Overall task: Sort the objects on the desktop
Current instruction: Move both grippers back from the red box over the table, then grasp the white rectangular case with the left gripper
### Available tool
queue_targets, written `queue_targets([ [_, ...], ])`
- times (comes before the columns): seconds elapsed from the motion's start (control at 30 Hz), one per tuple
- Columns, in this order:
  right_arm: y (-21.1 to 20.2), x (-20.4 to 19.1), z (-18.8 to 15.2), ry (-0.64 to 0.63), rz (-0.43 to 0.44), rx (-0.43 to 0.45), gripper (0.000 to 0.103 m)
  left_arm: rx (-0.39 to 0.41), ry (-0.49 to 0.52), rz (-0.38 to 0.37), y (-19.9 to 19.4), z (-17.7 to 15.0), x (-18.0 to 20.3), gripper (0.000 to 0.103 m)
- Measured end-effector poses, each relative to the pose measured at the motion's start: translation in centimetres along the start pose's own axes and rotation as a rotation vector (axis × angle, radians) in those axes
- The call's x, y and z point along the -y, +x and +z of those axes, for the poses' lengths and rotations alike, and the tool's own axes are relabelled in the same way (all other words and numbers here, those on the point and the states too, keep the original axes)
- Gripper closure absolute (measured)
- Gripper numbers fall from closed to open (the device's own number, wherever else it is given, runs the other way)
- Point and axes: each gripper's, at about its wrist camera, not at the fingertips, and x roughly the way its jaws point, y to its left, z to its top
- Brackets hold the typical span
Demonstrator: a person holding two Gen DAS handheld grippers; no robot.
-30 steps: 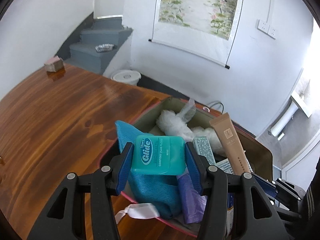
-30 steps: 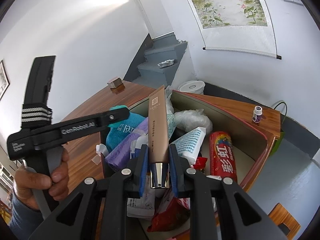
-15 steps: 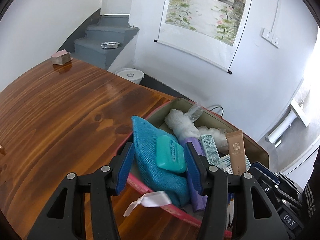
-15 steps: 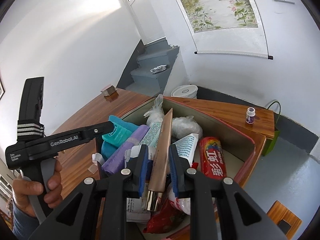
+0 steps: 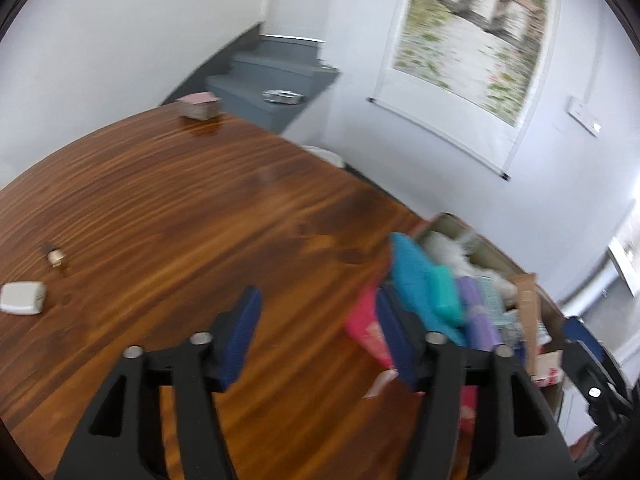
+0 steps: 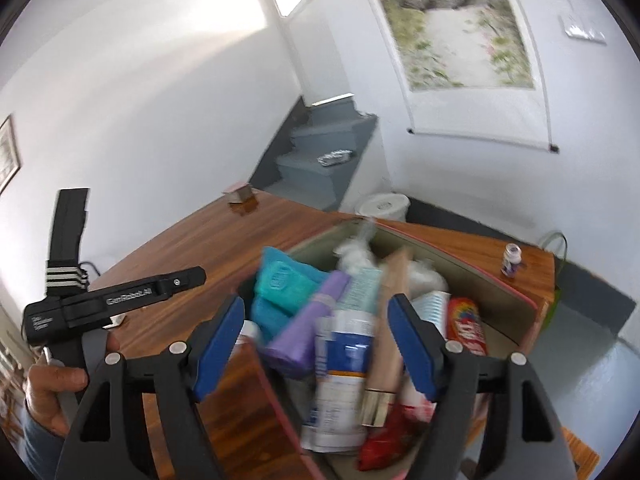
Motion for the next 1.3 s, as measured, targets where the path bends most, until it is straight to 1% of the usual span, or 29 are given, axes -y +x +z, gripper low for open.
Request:
queue_targets([
  [0.1,0.8,-1.9,-0.1,-0.028,0.043,-0.016,0.024,0.012,-0.046,0.058,-0.8,-0.3,-3.1,0.036],
  [0.2,1.8,-3.7,-0.5,-0.054,0.084,-0.049,0.024,0.002,-0.103,0.135,-1.1,-1.0,-6.6,0.035],
  [0.23,2.3,-4.5,-0.8,-0.067,0.102,-0.063,0.024,-0.011,-0.135,0.175,-1.0,-1.3,-8.3,0.035],
  [0.27,2.5,-5.0,-1.0,-0.077,0.113,-0.072,0.024,-0.023,-0.158,0.198,-0.8,-1.5,-9.4,0.035],
  [0.33,3.2,-6.2,-1.4,-0.103,0.137,-0.097,0.024,-0.047,-0.241,0.242,-0.6,-2.1,-12.5,0.035],
  [0.37,3.5,-6.7,-1.7,-0.114,0.147,-0.108,0.024,-0.053,-0.292,0.264,-0.6,-2.5,-14.3,0.035],
  [0.43,4.2,-7.8,-2.3,-0.138,0.168,-0.131,0.024,-0.057,-0.362,0.308,-0.6,-3.1,-16.7,0.035],
  [0.47,4.5,-8.2,-2.5,-0.150,0.179,-0.143,0.024,-0.057,-0.399,0.347,-0.7,-3.3,-18.2,0.035],
  [0.57,5.5,-9.1,-3.0,-0.175,0.204,-0.167,0.024,-0.050,-0.461,0.430,-1.2,-4.3,-21.6,0.035],
  [0.67,6.5,-9.8,-3.3,-0.181,0.225,-0.187,0.024,-0.050,-0.530,0.477,-1.4,-4.8,-24.3,0.035],
  [0.73,7.2,-10.0,-3.5,-0.181,0.240,-0.198,0.024,-0.044,-0.577,0.502,-1.5,-5.0,-25.6,0.035],
  [0.83,7.8,-10.3,-3.7,-0.180,0.263,-0.209,0.024,-0.033,-0.618,0.527,-1.3,-5.3,-26.3,0.035],
  [0.93,8.6,-10.3,-3.8,-0.176,0.288,-0.222,0.023,-0.037,-0.632,0.551,-0.6,-5.2,-26.4,0.035],
  [1.03,9.3,-10.3,-3.9,-0.166,0.306,-0.233,0.023,-0.032,-0.659,0.582,0.2,-4.3,-26.7,0.035],
  [1.17,9.8,-10.0,-4.0,-0.148,0.327,-0.242,0.023,0.000,-0.736,0.619,0.1,-3.6,-26.9,0.035],
  [1.23,10.1,-9.9,-4.0,-0.137,0.340,-0.247,0.023,0.003,-0.765,0.639,0.2,-3.4,-27.2,0.035],
  [1.3,10.3,-9.8,-4.0,-0.129,0.352,-0.251,0.023,0.006,-0.814,0.659,0.4,-3.3,-27.6,0.035],
])
